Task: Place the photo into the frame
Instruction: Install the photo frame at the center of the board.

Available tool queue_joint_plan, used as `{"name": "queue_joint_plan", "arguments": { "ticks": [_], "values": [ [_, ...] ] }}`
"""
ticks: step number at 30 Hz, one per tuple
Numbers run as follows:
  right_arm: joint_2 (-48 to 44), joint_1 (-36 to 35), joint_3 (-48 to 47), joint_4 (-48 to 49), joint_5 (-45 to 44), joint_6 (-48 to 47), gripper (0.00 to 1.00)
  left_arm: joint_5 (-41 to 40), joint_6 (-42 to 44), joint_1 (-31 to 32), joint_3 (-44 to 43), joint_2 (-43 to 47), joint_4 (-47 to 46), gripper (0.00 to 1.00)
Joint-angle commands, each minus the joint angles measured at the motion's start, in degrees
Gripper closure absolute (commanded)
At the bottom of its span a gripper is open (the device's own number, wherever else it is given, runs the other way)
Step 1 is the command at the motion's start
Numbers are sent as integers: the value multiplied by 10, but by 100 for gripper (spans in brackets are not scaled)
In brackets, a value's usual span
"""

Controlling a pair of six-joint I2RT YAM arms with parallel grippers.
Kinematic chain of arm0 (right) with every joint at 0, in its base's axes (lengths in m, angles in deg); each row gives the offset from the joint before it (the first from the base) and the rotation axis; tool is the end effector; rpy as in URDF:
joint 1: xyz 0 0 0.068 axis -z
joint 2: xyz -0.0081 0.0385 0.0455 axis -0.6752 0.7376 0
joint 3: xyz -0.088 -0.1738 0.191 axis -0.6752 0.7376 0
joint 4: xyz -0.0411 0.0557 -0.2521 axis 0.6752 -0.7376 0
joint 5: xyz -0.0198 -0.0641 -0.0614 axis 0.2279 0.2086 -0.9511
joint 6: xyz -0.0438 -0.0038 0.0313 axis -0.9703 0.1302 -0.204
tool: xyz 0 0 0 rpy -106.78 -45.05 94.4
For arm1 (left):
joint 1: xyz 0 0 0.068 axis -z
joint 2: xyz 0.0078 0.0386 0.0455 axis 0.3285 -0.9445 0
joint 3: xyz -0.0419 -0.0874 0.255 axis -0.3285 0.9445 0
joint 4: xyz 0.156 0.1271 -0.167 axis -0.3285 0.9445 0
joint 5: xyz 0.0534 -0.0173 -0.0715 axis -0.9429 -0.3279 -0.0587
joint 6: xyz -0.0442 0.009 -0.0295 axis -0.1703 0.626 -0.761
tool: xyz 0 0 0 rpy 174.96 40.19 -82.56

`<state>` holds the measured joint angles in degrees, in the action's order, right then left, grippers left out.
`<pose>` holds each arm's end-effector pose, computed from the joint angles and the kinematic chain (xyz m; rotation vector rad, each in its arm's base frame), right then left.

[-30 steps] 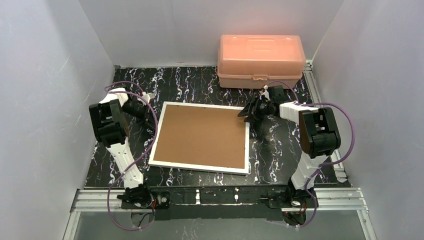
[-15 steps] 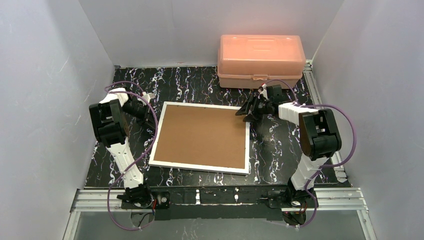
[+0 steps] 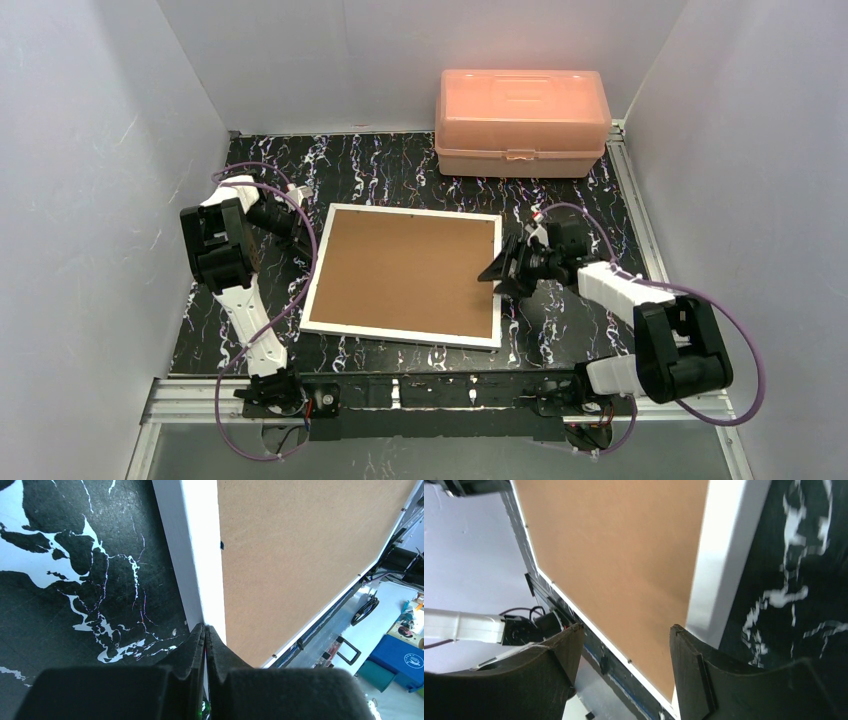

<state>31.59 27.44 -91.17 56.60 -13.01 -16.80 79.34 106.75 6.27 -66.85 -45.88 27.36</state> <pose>0.2434 0.0869 0.1765 0.2339 2.4971 1.1791 0.3818 0.0645 0.1503 0.3384 2.7764 -0.9543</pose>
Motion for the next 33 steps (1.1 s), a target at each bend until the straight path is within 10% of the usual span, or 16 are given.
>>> {"name": "queue_joint_plan", "arguments": {
  "ticks": [1, 33],
  "values": [
    [-44, -6, 43, -12, 12, 18, 29, 2, 6, 10, 3, -13, 2, 100],
    [36, -17, 46, 45, 2, 13, 33, 12, 7, 10, 8, -12, 2, 100]
  ]
}}
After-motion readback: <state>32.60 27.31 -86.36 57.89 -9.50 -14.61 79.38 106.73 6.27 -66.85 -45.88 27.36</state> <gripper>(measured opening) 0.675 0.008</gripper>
